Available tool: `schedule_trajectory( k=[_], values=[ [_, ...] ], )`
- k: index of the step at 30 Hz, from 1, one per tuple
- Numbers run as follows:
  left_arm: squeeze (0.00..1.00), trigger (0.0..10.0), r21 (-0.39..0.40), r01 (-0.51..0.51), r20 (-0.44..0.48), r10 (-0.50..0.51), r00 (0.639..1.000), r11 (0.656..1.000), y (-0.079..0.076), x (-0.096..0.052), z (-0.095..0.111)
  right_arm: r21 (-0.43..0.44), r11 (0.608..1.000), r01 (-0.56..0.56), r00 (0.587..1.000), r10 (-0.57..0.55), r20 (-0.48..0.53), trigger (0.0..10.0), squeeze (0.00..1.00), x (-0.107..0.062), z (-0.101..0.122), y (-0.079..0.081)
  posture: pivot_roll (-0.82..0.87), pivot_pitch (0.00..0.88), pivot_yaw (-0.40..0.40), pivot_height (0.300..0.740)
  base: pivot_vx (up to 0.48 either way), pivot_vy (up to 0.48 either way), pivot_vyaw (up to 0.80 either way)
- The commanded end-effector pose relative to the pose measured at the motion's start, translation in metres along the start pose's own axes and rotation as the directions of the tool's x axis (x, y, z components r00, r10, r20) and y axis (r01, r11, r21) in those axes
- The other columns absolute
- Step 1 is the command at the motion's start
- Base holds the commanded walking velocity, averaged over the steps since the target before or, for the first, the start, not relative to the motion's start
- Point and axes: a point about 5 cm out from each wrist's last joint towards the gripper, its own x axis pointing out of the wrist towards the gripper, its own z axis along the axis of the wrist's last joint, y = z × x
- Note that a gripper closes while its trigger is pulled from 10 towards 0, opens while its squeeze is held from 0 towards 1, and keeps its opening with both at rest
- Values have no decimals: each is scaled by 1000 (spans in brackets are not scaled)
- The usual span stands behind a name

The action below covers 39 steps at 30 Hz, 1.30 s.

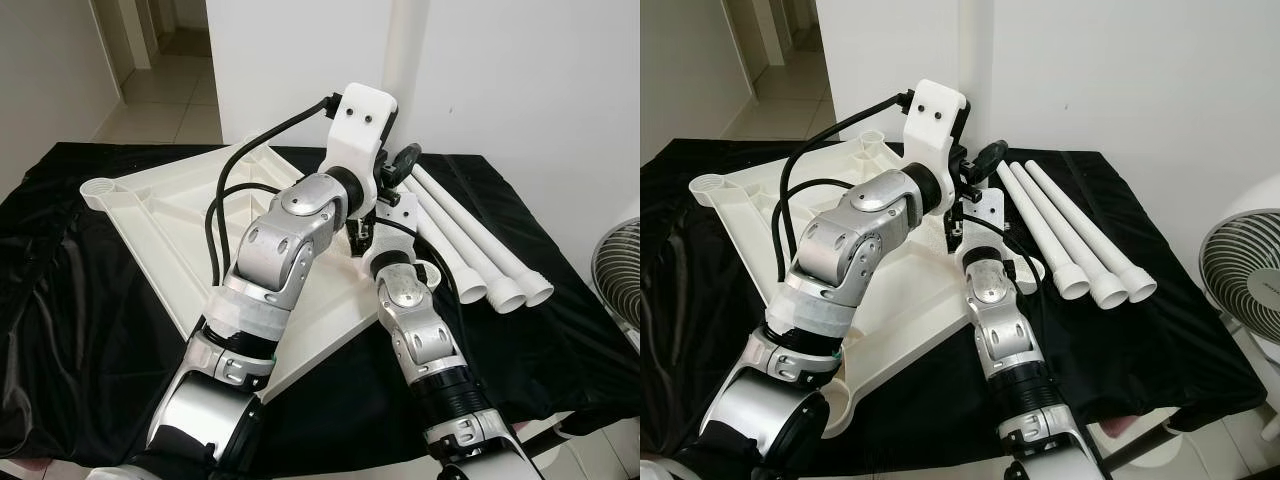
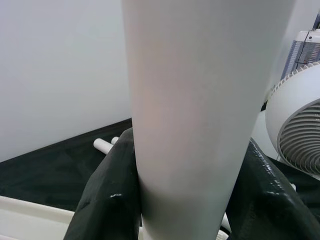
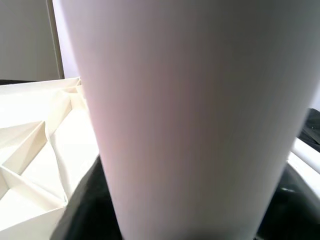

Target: Building children table

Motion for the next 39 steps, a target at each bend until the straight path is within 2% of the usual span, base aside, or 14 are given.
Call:
schedule_trajectory(
  k=[1,7,13,14,15,17,19,29,30,39],
  values=[
    [0,10000,23,-49,28,48,998,999,-2,3,8,9,1000,0,1000,0,-11,0,0,1,-3,0,42,6,-49,740,0,0,0],
    [0,10000,30,-46,35,45,998,998,-3,3,9,10,1000,5,1000,-4,-24,0,0,0,-6,0,44,0,-52,740,0,0,0],
    [0,10000,71,-47,49,43,998,996,-3,3,11,6,1000,19,999,-19,-36,0,0,0,-9,-2,45,0,-53,740,0,0,0],
    [0,10000,62,-37,51,34,998,997,-4,3,11,8,1000,20,999,-20,-42,10000,0,1,-9,-3,45,0,-53,740,0,0,0],
    [1000,10000,55,-32,56,29,998,998,-5,3,11,8,1000,23,999,-23,-43,10000,0,1,-9,-3,44,0,-52,740,0,0,0],
    [1000,10000,5,-17,65,16,998,1000,-6,2,10,10,1000,25,999,-24,-43,10000,0,1,-9,-4,44,0,-52,740,0,0,0],
    [1000,10000,-3,-8,71,8,997,1000,-7,1,11,13,1000,28,999,-28,-45,10000,0,1,-9,-4,44,0,-52,740,0,0,0],
    [1000,10000,4,-7,114,6,993,1000,-7,-1,16,23,998,50,997,-48,-53,10000,0,2,-11,-9,40,0,-50,740,0,0,0],
    [0,10000,10,-10,140,8,990,1000,-5,-5,18,32,997,76,996,-74,-59,10000,0,3,-12,-15,36,0,-45,740,0,0,0],
    [0,10000,-8,-22,143,23,989,1000,2,-15,8,81,988,134,990,-129,-59,10000,0,6,-11,-31,36,0,-40,740,0,0,0]
  ],
)
